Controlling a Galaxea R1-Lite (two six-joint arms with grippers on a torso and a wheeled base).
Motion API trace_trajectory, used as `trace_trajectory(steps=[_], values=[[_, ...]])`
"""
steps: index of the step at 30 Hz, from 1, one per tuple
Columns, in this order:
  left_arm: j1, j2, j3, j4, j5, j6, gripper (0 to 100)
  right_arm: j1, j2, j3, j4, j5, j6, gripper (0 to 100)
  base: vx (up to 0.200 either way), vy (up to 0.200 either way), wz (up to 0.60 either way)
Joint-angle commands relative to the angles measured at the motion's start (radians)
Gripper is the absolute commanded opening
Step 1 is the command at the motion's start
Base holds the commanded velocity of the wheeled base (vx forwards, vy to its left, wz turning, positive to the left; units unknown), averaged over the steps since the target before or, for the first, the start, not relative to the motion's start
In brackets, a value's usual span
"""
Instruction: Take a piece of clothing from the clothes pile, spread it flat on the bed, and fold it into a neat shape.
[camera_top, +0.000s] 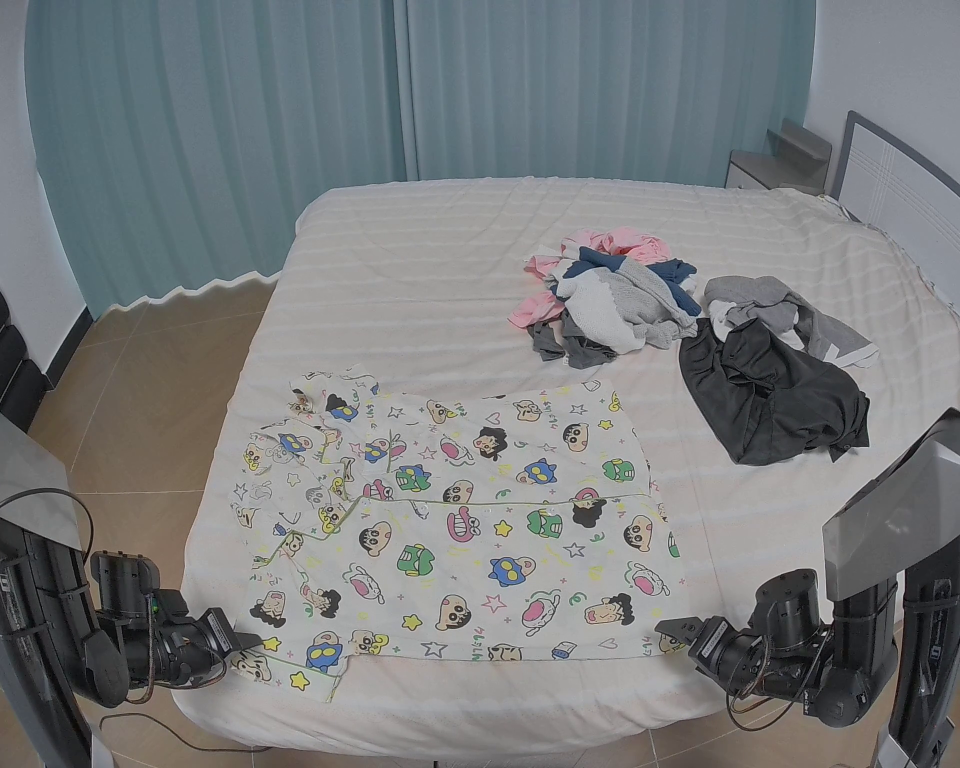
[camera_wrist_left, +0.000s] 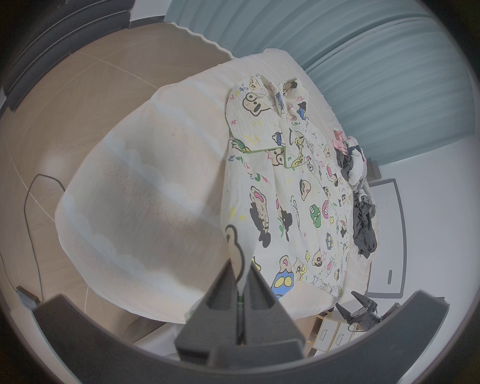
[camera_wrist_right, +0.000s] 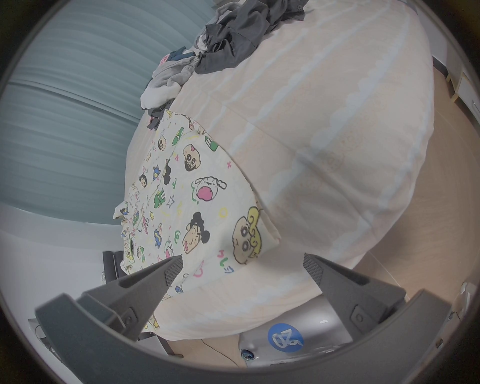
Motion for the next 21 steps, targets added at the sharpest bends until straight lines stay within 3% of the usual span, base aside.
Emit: trace_trajectory(steps=[1,21], values=[[0.001,-0.004,0.016,-0.001,0.0,0.002,0,-0.009,0.008,-0.028,0.0,-0.001,0.005,100,0.0,0.0,0.0],[0.001,-0.003,0.016,-0.003,0.001,0.006,0,0.001,0.114,-0.169,0.0,-0.077,-0.031,100,0.0,0.0,0.0]])
